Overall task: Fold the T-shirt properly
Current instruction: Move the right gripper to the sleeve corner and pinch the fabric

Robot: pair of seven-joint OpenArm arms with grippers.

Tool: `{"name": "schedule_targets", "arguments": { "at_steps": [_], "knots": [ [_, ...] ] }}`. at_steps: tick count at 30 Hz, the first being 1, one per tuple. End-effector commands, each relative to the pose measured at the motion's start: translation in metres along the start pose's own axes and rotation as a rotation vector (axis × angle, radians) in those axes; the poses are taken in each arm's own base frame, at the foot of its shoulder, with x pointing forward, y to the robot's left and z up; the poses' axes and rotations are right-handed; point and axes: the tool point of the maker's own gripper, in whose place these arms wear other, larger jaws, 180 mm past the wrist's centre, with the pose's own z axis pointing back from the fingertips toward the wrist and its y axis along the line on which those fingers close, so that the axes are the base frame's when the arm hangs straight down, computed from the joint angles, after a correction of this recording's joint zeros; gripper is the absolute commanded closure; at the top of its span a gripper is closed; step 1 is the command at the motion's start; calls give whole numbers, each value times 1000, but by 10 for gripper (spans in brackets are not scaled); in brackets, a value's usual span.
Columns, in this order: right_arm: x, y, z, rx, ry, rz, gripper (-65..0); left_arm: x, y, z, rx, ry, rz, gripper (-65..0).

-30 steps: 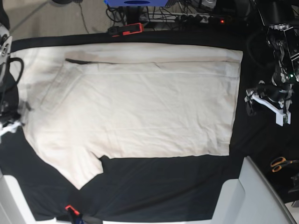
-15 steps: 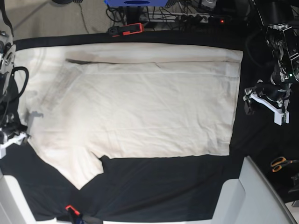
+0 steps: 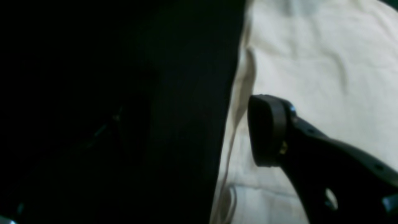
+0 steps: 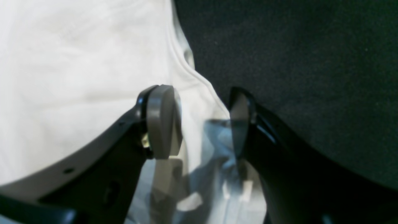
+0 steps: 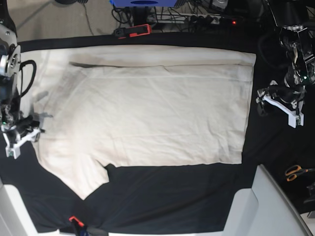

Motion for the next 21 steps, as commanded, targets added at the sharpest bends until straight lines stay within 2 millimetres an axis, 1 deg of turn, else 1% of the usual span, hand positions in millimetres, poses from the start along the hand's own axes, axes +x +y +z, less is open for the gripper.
{"name": "schedule_targets", "arguments": {
  "at_steps": [1,2,4,5,6,7,8,10,12,13,15,16,19,21],
  "knots": [
    [27,-7,3,-8,-60,7,-246,21,5,4,8,-57,-10,-477],
    [28,-7,3,-8,-62,7,-197,21,6,4,8,-56,-9,-477],
    [29,-7,3,-8,-65,7,-44,20,6,3,9,-54,-6,-477],
    [32,-7,3,-8,-69,8,0,20,6,3,9,-54,-6,-477],
    [35,-6,3,-7,-75,9,-3,20,6,3,8,-53,-7,-477],
    [36,-6,3,-7,-77,9,-21,19,5,3,6,-52,-9,-477],
    [39,-6,3,-7,-84,11,-6,19,4,3,4,-51,-8,-477],
    [55,-5,7,-5,-125,32,0,20,3,3,3,-54,-10,-477],
    [53,-6,10,-8,-120,52,0,20,3,3,3,-54,-10,-477],
    [57,-5,12,-9,-119,67,0,19,4,3,5,-52,-10,-477],
    [56,4,14,0,-99,85,0,19,4,3,5,-52,-10,-477],
    [59,5,17,-1,-101,99,0,20,3,3,4,-55,-12,-477],
    [56,8,23,-6,-88,133,0,21,3,3,4,-56,-12,-477],
    [49,8,26,-10,-54,145,0,21,4,3,5,-56,-14,-477]
  ]
}}
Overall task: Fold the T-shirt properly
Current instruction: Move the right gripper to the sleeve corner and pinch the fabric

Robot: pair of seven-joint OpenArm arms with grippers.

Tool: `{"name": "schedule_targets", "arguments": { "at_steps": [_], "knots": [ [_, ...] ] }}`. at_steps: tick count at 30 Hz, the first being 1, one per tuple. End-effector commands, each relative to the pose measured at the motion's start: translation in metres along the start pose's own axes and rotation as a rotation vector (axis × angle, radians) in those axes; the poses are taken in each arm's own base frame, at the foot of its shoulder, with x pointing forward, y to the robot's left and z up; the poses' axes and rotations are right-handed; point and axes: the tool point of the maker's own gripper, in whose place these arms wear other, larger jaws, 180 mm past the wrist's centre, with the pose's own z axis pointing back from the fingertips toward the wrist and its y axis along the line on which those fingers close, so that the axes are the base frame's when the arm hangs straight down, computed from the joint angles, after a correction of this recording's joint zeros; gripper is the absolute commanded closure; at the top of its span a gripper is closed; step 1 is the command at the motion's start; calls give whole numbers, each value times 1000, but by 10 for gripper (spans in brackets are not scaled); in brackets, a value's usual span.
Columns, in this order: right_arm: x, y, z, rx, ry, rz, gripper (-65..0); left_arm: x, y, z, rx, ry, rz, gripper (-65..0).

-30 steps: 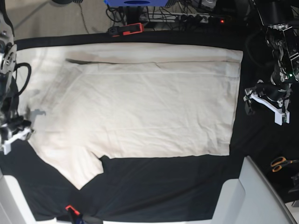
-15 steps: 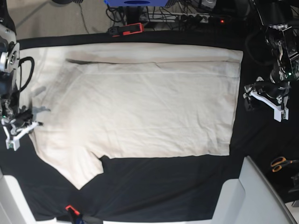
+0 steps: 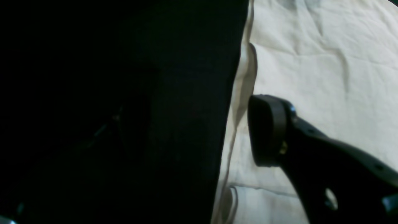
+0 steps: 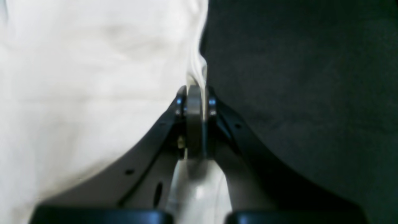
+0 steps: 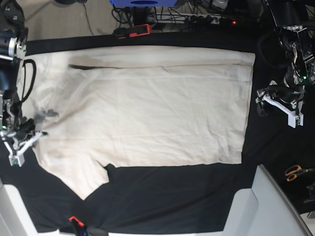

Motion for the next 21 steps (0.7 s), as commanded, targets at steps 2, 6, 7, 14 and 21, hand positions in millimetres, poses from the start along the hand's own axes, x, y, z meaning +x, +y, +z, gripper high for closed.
{"name": "schedule_targets", "arguments": {
  "at_steps": [2,6,7,14,21],
  "knots": [
    [18,-10,8,-19,-37,8,0,20,5,4,7,-54,-15,-477],
    [7,-4,18,-5,-30,9,0,21,5,4,7,-56,-17,-476],
    [4,-4,20,-7,-22,18,0,21,5,4,7,-56,-17,-476],
    [-15,12,38,12,0,58,0,21,5,4,7,-56,-17,-476],
    [-39,17,57,-1,35,26,0,21,5,4,7,-56,-17,-476]
  ]
}}
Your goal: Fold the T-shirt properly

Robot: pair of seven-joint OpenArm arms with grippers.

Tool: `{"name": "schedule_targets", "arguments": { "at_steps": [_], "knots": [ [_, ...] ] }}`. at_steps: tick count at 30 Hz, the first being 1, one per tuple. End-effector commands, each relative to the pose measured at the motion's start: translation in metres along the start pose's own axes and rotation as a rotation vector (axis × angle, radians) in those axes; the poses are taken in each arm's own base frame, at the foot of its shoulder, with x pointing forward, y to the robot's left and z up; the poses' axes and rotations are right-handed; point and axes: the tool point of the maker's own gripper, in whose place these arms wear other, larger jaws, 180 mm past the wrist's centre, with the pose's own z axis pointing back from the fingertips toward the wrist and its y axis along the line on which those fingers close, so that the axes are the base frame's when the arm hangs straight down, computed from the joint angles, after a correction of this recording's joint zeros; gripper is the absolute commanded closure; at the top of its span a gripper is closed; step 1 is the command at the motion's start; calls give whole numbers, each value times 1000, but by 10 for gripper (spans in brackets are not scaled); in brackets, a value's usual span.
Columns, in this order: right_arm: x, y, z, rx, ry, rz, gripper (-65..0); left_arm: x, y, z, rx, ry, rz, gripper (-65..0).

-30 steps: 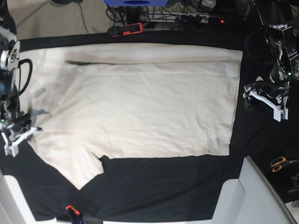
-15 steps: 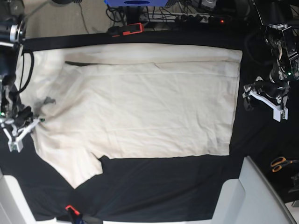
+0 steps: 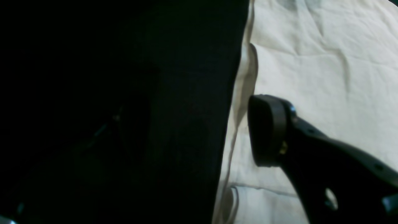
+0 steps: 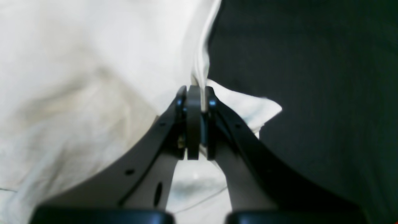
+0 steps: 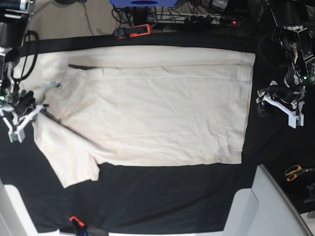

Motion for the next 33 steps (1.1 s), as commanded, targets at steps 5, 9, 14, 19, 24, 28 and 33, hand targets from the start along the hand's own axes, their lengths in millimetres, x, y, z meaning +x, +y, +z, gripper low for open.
{"name": "schedule_targets", "arguments": {
  "at_steps": [5,9,14,19,24,28,33],
  "knots": [
    [3,0,4,2,10,-21,-23,19,4,4,5,-53,-14,-476],
    [16,3,11,-1,-4,-5,-213,19,4,4,5,-53,-14,-476],
    [55,3,22,-13,-97,20,-326,19,4,4,5,-53,-14,-476],
    [73,-2,-7,19,-45,-48,-326,19,3,3,4,-52,-13,-476],
    [78,-13,-26,33,16,-108,-326,19,3,3,4,-52,-13,-476],
    [74,-11,-33,46,41,-130,-326,19,5,4,7,-53,-11,-476],
    [74,-11,-35,47,24,-133,-278,20,4,4,6,-53,-13,-476]
  ]
}}
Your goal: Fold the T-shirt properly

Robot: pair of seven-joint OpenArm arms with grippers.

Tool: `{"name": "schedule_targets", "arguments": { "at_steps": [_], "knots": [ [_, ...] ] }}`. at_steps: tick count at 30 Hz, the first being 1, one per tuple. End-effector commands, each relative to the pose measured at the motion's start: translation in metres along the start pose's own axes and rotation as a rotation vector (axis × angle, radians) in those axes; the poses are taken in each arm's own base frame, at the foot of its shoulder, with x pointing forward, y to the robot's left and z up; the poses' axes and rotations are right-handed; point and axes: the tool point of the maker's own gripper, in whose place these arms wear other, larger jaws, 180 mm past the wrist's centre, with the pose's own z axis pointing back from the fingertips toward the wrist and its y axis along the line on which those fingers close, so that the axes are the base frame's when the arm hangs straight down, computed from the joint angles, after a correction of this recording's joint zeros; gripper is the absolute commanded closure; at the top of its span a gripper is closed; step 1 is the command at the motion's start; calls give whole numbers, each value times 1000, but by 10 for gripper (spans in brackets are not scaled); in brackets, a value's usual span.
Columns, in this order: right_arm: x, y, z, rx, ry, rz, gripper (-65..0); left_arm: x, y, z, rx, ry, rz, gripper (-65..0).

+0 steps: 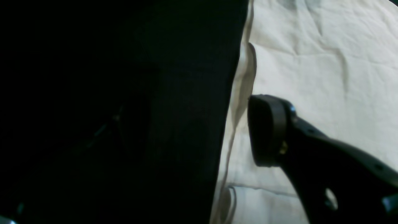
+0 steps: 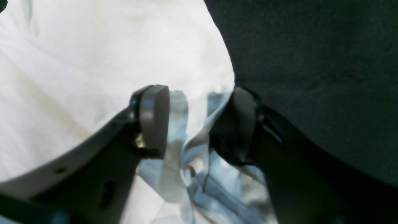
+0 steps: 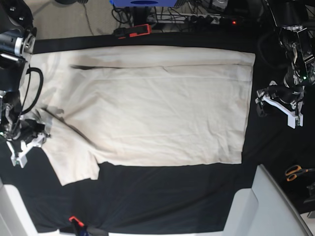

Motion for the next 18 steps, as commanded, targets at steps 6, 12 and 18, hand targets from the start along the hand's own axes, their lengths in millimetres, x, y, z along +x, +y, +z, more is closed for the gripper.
{"name": "schedule_targets", "arguments": {
  "at_steps": [6,12,18],
  "knots": [
    [9,-6,-5,7,-23,-34,-140,20,6,4,9,-53,-14,-476],
    [4,-7,-9,6,-27,-49,-212,20,7,4,11,-55,-12,-476],
    [9,-11,-8,-1,-54,-49,-134,21,8,5,13,-56,-10,-476]
  ]
}}
